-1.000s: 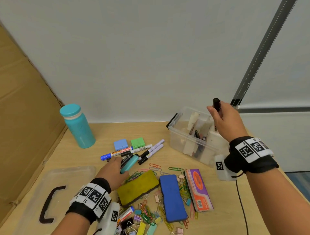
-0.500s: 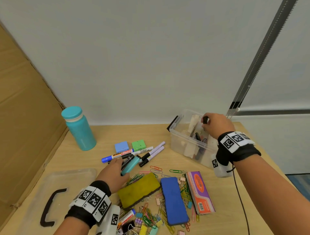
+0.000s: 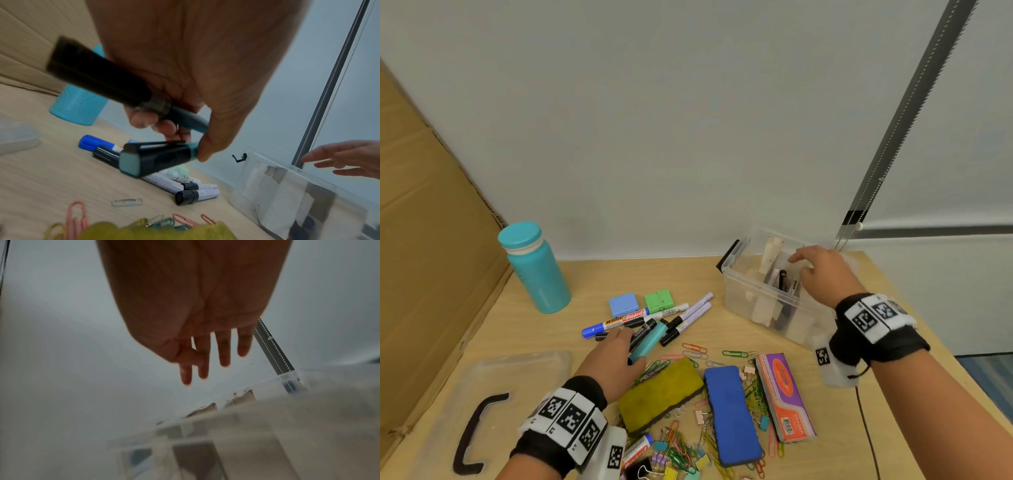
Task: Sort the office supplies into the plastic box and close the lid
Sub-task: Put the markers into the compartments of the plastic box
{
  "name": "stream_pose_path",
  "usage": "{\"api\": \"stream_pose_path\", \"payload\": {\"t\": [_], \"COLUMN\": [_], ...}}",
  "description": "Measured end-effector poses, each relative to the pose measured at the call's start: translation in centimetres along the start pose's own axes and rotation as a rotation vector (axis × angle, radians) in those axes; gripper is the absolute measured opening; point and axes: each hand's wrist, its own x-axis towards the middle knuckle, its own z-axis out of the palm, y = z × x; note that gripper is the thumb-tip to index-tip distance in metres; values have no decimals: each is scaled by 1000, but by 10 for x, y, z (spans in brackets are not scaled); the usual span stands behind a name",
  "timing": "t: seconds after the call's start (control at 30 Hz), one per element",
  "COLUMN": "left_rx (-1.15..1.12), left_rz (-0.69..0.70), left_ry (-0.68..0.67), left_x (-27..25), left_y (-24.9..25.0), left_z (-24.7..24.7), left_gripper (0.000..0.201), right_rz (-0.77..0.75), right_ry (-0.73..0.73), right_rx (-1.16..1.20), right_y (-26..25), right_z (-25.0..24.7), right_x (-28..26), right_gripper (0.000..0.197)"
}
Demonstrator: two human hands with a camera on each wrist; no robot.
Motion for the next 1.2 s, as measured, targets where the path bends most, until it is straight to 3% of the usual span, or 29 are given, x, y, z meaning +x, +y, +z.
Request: {"api": "stream_pose_path", "payload": {"t": [0.1, 0.2, 0.33, 0.47, 0.53, 0.67, 0.87, 0.93, 1.07, 1.2], "left_rx": [-24, -95, -342, -387, -384, -382, -482, -453, -404, -484], "left_rz": [27, 82, 198, 296, 316, 332, 216, 176, 169, 156], "left_ry": [4, -12, -17, -10, -9, 77, 118, 138, 132, 64], "left_x": [-1, -2, -4, -6, -7, -9, -12, -11, -14, -20], "left_y": [10, 27, 58, 87, 97, 101, 82, 76, 72, 66], "left_z": [-1, -3, -2, 5, 8, 8, 2, 3, 6, 6], "left_gripper": [38, 38, 34, 28, 25, 23, 28, 32, 40, 39], "right_rz": [-144, -307, -362, -186, -140, -177, -44, 46, 251, 279], "right_ry": [247, 264, -5, -359, -417, -323, 295, 270, -69, 10], "right_rx": [138, 140, 259, 728, 858, 807, 521, 384, 186, 124], "right_y": [-4, -20, -41, -64, -69, -60, -23, -21, -23, -19], "right_z": [7, 19, 39, 44, 43, 22, -20, -15, 0, -13], "right_x": [-35, -66, -89, -95, -94, -76, -20, -2, 33, 48], "right_gripper": [33, 32, 28, 36, 35, 24, 29, 32, 41, 54]}}
